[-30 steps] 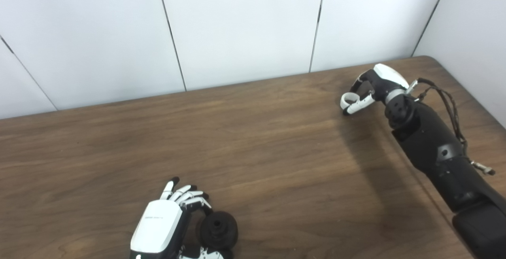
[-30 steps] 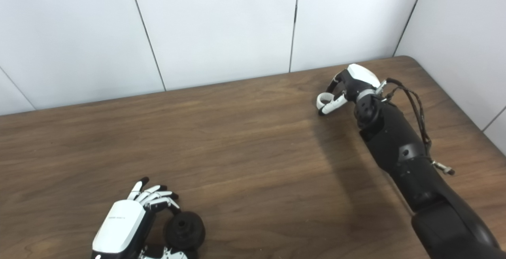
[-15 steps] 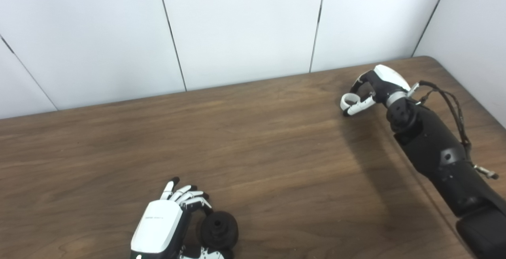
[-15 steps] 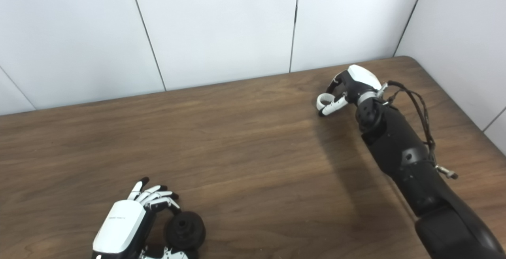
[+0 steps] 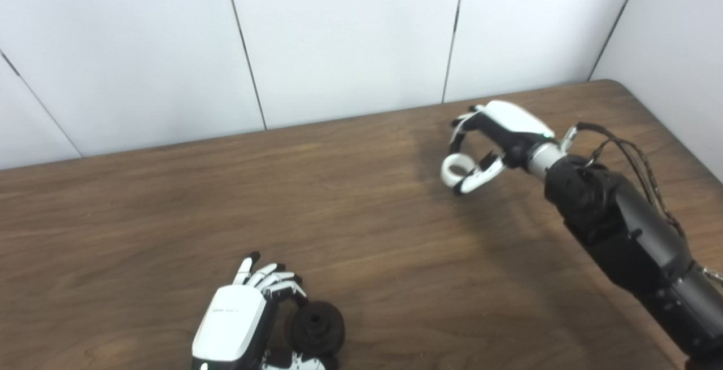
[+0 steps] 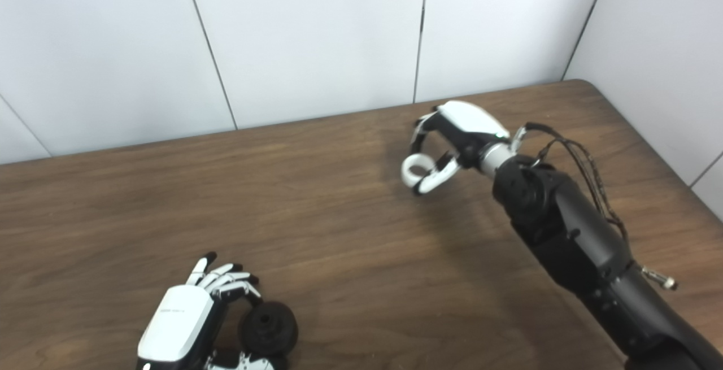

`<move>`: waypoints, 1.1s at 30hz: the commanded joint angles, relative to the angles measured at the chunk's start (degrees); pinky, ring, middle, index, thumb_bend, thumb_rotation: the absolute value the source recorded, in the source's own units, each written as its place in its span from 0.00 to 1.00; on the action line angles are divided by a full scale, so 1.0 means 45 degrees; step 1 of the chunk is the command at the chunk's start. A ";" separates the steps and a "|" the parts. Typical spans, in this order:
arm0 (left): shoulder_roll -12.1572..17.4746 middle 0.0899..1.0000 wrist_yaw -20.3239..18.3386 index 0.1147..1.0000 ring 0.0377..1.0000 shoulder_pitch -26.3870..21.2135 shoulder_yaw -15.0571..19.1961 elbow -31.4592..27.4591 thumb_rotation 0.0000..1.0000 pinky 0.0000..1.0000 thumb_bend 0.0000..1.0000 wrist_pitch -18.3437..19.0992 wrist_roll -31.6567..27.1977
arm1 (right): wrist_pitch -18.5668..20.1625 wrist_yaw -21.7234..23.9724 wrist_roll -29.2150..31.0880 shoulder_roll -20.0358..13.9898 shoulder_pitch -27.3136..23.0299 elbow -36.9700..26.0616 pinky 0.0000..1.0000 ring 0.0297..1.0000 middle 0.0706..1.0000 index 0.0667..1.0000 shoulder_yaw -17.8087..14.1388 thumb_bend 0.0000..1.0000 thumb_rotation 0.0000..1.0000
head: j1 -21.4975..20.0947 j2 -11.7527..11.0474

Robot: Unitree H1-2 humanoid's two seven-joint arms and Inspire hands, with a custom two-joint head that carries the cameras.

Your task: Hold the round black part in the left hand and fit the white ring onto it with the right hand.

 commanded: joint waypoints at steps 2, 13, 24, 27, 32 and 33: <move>-0.0039 0.72 0.0119 0.42 0.85 -0.0140 0.0003 -0.0156 0.05 1.00 0.52 -0.0068 0.0071 | 0.0073 0.0831 -0.0711 0.0335 0.0075 -0.1512 0.98 0.98 0.84 0.45 -0.0091 0.52 0.13 | 0.0092 0.0061; -0.0202 0.72 -0.0004 0.42 0.85 -0.0205 -0.0053 -0.0224 0.05 1.00 0.52 0.0020 0.0242 | 0.0024 0.2591 -0.1550 0.2178 0.1076 -0.4786 1.00 1.00 0.85 0.45 0.0734 0.52 0.14 | 0.0547 0.0378; -0.0525 0.72 -0.0215 0.42 0.86 -0.0236 -0.0214 -0.0425 0.06 1.00 0.52 0.0228 0.0785 | 0.0003 0.4155 -0.2116 0.3308 0.1418 -0.6140 1.00 1.00 0.85 0.45 0.1022 0.52 0.13 | 0.1363 0.0811; -0.0610 0.72 -0.0222 0.42 0.85 -0.0260 -0.0282 -0.0413 0.06 1.00 0.52 0.0266 0.0909 | -0.0073 0.4328 -0.2082 0.3485 0.1558 -0.6320 1.00 1.00 0.85 0.45 0.1137 0.52 0.13 | 0.1573 0.0885; -0.0777 0.72 -0.0218 0.42 0.85 -0.0270 -0.0383 -0.0426 0.06 1.00 0.52 0.0378 0.1010 | -0.0302 0.4300 -0.2170 0.3772 0.1817 -0.6286 1.00 1.00 0.84 0.45 0.1482 0.52 0.13 | 0.1852 0.1013; -0.0801 0.72 -0.0231 0.42 0.86 -0.0268 -0.0402 -0.0438 0.06 1.00 0.52 0.0399 0.1036 | -0.0327 0.4294 -0.2201 0.3799 0.1850 -0.6283 1.00 1.00 0.84 0.45 0.1525 0.52 0.13 | 0.1880 0.1030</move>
